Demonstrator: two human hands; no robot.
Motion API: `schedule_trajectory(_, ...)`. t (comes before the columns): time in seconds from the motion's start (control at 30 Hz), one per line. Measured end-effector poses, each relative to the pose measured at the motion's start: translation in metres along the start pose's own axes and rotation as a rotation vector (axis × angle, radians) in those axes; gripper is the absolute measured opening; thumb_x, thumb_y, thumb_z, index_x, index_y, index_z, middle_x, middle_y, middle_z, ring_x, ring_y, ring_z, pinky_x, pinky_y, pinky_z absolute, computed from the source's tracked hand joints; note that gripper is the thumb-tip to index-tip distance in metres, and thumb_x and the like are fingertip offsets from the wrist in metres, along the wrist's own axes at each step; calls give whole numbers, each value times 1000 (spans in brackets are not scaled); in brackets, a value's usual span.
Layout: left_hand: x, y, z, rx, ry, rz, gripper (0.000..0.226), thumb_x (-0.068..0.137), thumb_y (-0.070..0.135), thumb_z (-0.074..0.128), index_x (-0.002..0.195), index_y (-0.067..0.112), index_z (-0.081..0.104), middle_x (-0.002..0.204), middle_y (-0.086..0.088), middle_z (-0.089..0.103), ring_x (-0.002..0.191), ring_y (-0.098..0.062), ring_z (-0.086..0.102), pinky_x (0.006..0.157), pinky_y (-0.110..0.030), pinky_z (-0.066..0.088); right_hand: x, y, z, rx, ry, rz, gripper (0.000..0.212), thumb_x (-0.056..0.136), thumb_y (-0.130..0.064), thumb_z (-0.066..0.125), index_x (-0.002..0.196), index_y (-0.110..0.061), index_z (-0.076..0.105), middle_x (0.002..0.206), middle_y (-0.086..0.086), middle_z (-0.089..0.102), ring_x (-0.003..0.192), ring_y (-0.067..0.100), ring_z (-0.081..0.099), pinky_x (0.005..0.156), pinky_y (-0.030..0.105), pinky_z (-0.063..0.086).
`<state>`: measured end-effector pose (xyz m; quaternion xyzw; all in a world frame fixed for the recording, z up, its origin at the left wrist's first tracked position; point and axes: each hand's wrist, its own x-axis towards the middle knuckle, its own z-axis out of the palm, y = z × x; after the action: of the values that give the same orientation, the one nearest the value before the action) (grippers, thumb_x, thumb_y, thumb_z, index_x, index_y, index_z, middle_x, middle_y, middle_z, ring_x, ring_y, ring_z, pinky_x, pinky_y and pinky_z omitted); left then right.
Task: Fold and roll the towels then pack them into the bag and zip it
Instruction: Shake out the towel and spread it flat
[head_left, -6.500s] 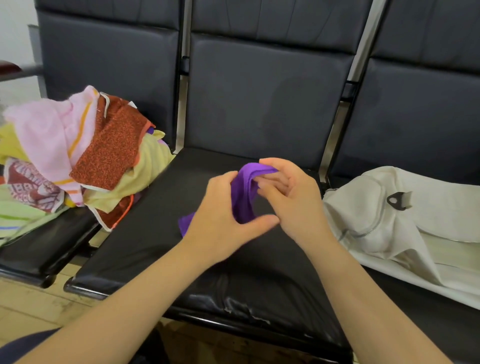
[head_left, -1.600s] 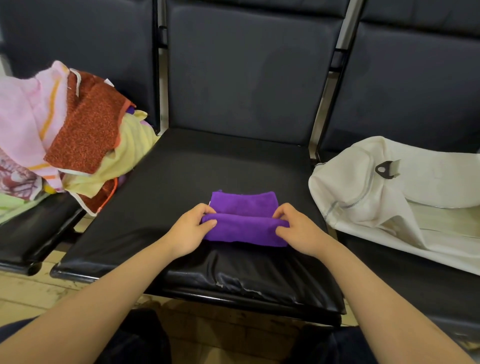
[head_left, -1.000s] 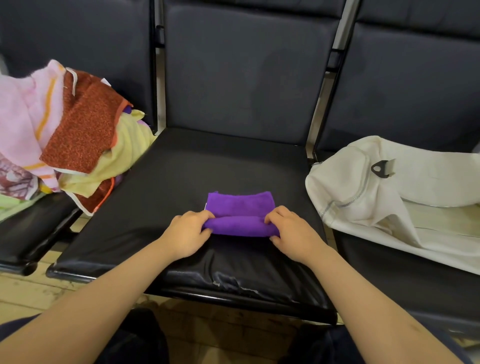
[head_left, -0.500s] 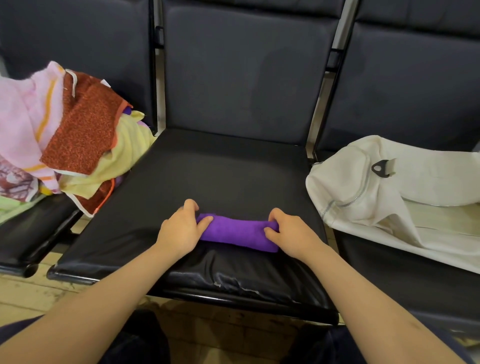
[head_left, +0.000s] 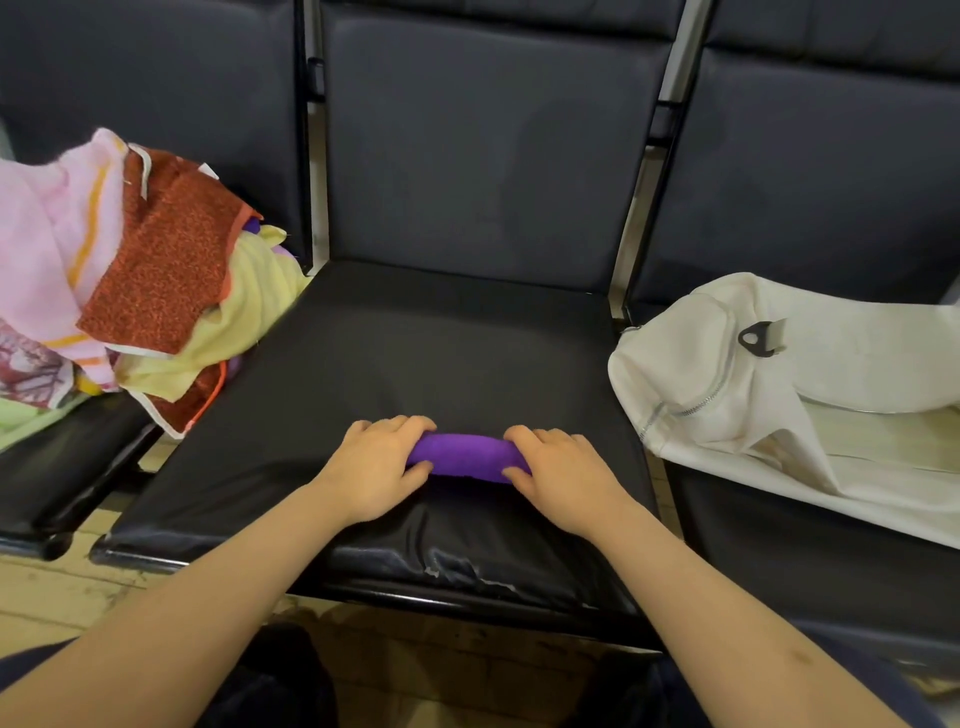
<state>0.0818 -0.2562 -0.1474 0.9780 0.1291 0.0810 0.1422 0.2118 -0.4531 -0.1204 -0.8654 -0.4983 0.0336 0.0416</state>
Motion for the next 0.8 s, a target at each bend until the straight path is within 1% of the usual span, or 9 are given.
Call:
schedule_trajectory(0.07,-1,0,-4,-293,42,-106,36,88,35,62,121,25,51,107,7,63,98,-12,59,95,-29,42,-1,0,-7,145,-31,40,29,101,-37,41,124,-21,47,109,0,62,97,19,58,82,32,45)
schedule_trajectory(0.17,1,7,-15,-782,180,-282,25,85,29,70,105,18,60,95,6,66,87,-7,63,76,-21,48,-2,2,-14,584,-99,153,22,98,-35,48,104,-17,60,96,-2,64,86,14,60,71,27,46)
schedule_trajectory(0.23,2,15,-19,-1047,158,-371,26,85,27,69,107,17,59,99,1,68,90,-9,67,73,-25,53,0,3,-17,777,-81,186,23,97,-29,52,92,-9,63,87,0,63,79,14,58,70,30,44)
schedule_trajectory(0.3,3,21,-20,-1249,72,-432,34,85,25,69,115,18,56,109,-3,67,98,-16,67,76,-33,56,-1,2,-21,886,-120,198,26,93,-24,53,78,-3,58,77,3,54,72,14,50,67,32,37)
schedule_trajectory(0.4,7,27,-21,-1298,75,-468,36,85,24,69,117,18,55,114,-6,65,103,-21,66,81,-39,57,-4,-1,-26,1044,-234,191,25,82,-33,51,69,-12,46,74,2,48,71,14,46,67,32,32)
schedule_trajectory(0.47,9,34,-23,-1328,93,-475,38,83,24,71,117,17,55,114,-7,65,102,-23,66,83,-42,57,-7,-6,-26,1167,-251,225,32,88,-42,59,80,-12,54,84,1,61,80,16,59,73,31,40)
schedule_trajectory(0.57,15,46,-26,-1342,130,-491,37,83,27,72,115,16,56,111,-7,65,99,-23,67,83,-45,57,-8,-13,-27,1150,-194,239,38,85,-52,65,104,-19,62,102,-3,69,92,14,68,78,28,52)
schedule_trajectory(0.7,29,60,-31,-1143,199,-470,33,87,41,63,110,18,58,106,-2,62,98,-17,63,76,-33,56,-12,-12,-37,1227,-246,277,31,84,-41,69,104,-18,65,102,1,71,92,18,70,78,28,56)
schedule_trajectory(0.8,47,75,-33,-1057,198,-462,36,91,44,57,112,15,57,105,-3,62,96,-16,61,71,-24,51,-14,-5,-50,1309,-204,331,21,84,-35,71,100,-22,66,99,-2,71,93,17,68,79,30,55)
